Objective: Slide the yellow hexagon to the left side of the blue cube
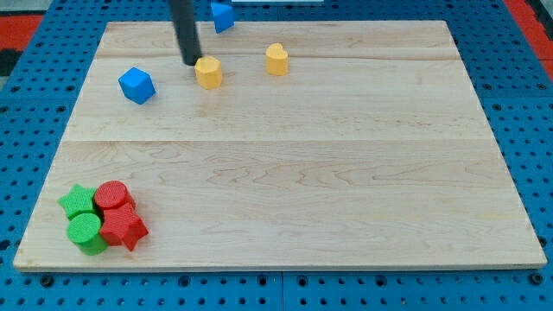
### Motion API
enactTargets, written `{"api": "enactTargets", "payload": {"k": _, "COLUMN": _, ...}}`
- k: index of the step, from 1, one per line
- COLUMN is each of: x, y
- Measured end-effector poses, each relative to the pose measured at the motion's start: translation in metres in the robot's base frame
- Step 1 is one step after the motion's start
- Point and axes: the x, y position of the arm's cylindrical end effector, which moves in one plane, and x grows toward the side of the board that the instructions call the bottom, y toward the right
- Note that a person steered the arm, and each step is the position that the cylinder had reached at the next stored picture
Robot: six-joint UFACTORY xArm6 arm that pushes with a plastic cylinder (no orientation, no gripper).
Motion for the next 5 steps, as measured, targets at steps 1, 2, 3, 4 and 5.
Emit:
{"api": "enactTargets", "payload": {"k": 1, "x": 0.004, "y": 0.048}}
{"api": "enactTargets", "payload": {"k": 2, "x": 0.032, "y": 0.027}}
{"api": "enactTargets", "payload": {"k": 3, "x": 0.041, "y": 0.004}}
{"api": "enactTargets", "payload": {"k": 4, "x": 0.041, "y": -0.041}}
{"api": "enactTargets", "payload": {"k": 5, "x": 0.05, "y": -0.056}}
